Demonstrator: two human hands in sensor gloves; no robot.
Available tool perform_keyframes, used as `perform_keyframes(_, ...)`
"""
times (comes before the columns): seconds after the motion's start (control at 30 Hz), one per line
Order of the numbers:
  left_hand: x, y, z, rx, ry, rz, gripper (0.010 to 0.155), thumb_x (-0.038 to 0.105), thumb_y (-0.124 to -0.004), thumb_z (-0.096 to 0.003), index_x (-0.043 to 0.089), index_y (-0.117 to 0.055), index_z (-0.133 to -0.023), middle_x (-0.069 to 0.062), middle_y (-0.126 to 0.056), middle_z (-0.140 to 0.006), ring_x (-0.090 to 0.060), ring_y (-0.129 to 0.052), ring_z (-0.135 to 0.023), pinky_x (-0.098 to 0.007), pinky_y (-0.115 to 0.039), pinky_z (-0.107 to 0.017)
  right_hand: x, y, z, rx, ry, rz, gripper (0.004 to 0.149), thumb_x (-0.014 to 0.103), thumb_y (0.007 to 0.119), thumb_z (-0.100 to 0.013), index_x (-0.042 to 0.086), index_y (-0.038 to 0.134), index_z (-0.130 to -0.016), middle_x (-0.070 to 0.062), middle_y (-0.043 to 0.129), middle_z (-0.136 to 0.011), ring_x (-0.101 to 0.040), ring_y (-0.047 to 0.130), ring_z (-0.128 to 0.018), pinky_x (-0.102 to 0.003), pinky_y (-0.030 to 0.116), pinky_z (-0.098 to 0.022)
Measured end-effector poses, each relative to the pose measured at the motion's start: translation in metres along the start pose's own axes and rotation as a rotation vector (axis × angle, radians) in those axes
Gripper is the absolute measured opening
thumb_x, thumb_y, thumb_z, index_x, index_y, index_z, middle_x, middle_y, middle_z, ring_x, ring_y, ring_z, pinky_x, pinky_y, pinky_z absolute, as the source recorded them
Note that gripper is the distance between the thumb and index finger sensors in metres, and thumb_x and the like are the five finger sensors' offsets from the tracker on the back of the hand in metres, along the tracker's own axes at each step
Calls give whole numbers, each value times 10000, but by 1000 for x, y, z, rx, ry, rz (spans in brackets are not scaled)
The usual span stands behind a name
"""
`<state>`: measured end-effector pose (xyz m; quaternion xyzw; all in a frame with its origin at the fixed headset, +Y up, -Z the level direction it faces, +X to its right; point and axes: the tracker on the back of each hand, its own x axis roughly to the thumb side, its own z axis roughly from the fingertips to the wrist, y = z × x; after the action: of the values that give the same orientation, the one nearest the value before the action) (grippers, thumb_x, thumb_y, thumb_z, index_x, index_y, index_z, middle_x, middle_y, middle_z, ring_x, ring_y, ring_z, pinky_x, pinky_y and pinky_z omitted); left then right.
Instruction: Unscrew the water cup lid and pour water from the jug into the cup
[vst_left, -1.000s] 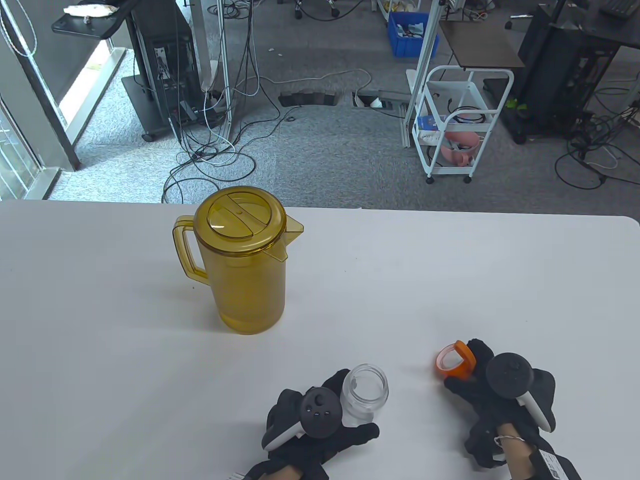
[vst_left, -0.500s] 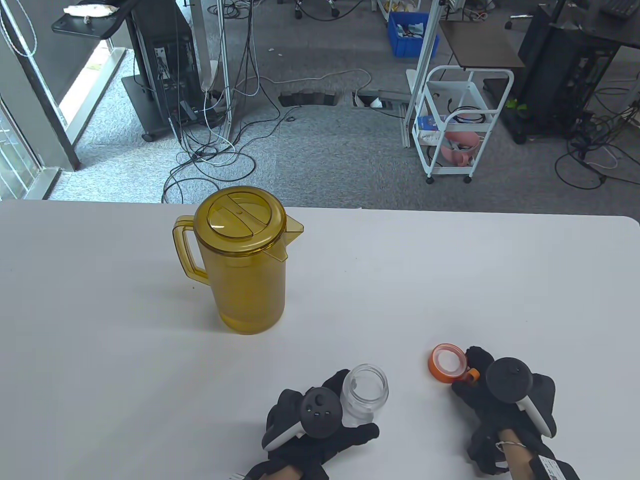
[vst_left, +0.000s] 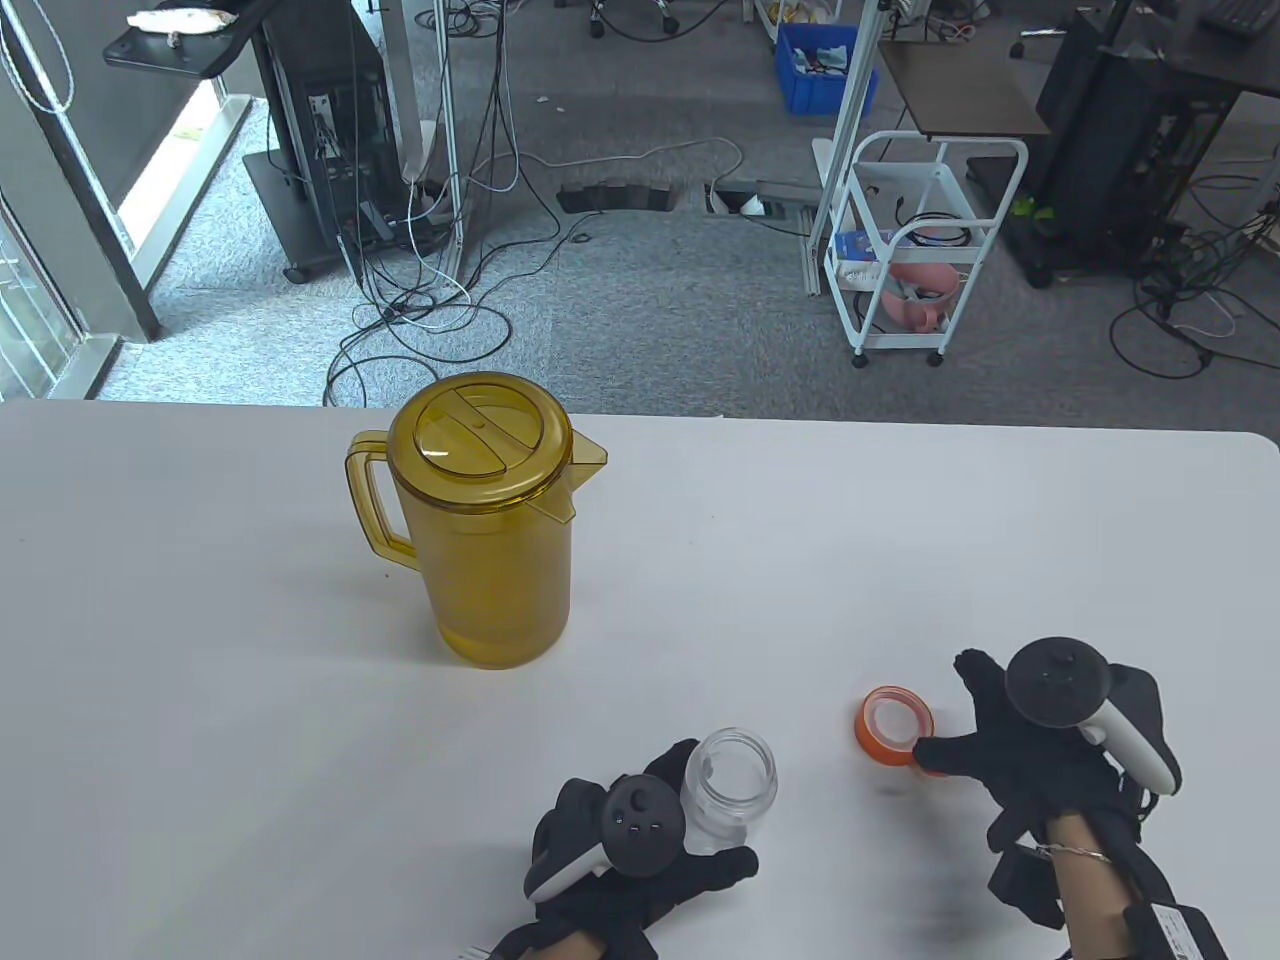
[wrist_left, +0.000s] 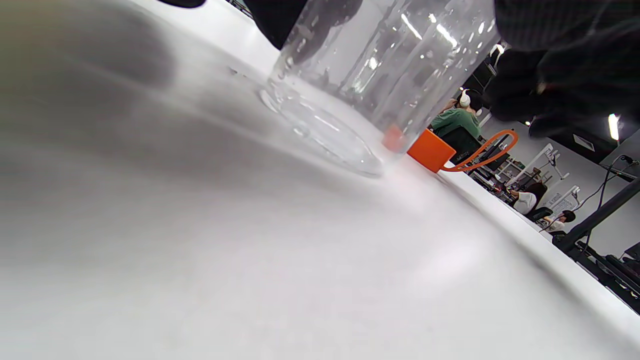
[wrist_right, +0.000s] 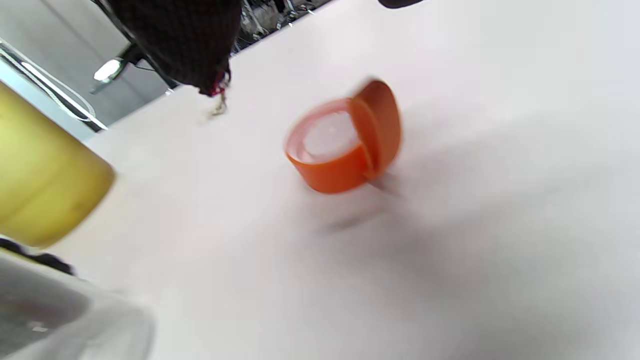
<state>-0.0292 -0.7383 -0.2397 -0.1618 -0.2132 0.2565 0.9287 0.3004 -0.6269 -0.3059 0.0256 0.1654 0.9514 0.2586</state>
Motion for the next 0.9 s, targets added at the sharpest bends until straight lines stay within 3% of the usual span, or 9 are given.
perform_keyframes(0.07,0,0,0,1,1,-1,1116,821,-548,-487,115,21,-1137,-61,-233,-1226,-232,-497,-1204,-635,-406,-861,18,-9,8,-83,-94,-33,967,390,852,-504,39,214,-1140,-279,291,-1199,-497,451,-1106,-749,301,-674)
perform_keyframes(0.17,0,0,0,1,2,-2,1115,820,-549,-487,115,18,-1138,-63,-235,-1226,-233,-499,-1203,-634,-408,-860,43,-9,17,-114,-255,-76,972,408,851,-501,47,218,-1144,-272,290,-1205,-498,441,-1112,-756,289,-670)
perform_keyframes(0.47,0,-1,0,4,5,-5,1114,821,-550,-486,117,14,-1139,-61,-241,-1227,-231,-505,-1202,-634,-413,-859,76,21,44,-116,-558,-239,976,421,845,-511,38,222,-1156,-282,290,-1212,-530,404,-1117,-758,274,-671)
perform_keyframes(0.6,0,-1,0,0,5,-3,1115,821,-551,-486,117,17,-1138,-61,-236,-1227,-232,-501,-1203,-634,-409,-860,72,57,42,-67,-586,-194,1027,470,833,-501,33,170,-1152,-292,249,-1208,-544,360,-1119,-751,271,-678)
perform_keyframes(0.73,0,-1,0,-1,7,-5,1114,821,-547,-487,117,19,-1138,-60,-235,-1227,-230,-500,-1204,-633,-410,-861,62,102,27,1,-586,-297,1039,477,831,-499,37,144,-1141,-294,200,-1198,-564,312,-1103,-743,273,-682)
perform_keyframes(0.9,0,-1,0,-3,8,-6,1115,820,-549,-488,115,20,-1138,-61,-233,-1226,-230,-498,-1203,-629,-410,-863,57,132,19,-22,-621,-355,1046,482,841,-478,60,143,-1132,-268,201,-1196,-543,306,-1107,-731,274,-689)
